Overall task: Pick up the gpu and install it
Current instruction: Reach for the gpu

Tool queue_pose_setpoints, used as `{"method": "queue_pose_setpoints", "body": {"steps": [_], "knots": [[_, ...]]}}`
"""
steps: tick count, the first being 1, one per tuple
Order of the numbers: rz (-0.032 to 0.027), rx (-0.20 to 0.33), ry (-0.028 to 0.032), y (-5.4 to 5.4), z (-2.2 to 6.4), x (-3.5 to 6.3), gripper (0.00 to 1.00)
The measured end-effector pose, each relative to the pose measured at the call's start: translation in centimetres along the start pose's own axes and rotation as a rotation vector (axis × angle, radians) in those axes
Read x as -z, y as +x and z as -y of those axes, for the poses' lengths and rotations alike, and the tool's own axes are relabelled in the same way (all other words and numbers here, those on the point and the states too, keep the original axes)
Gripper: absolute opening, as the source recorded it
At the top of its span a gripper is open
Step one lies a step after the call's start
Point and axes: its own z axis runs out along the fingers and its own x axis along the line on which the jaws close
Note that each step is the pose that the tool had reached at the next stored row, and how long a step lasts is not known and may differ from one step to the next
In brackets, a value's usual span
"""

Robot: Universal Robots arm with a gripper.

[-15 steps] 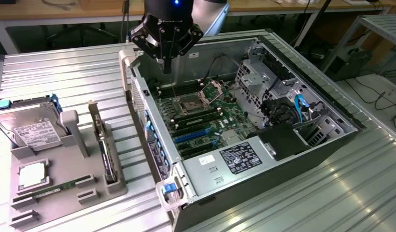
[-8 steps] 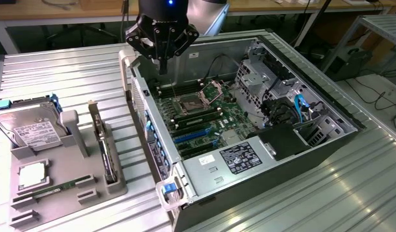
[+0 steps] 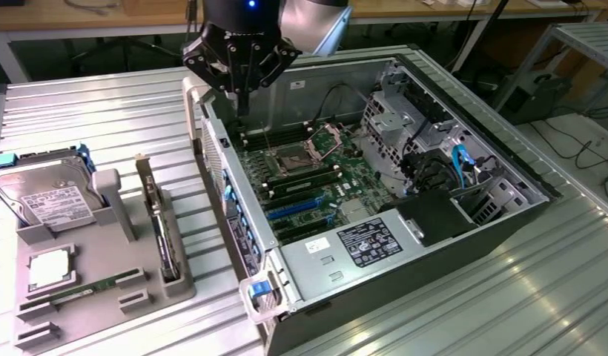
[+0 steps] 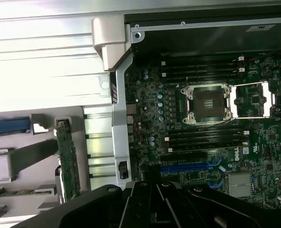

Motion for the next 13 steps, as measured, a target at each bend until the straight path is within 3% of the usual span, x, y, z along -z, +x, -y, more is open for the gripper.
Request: {"method": "queue_pose_setpoints", "body": {"steps": [13], "knots": [[0.0,0.0,-0.0008,2.0,0.46,0.07,0.11]]}}
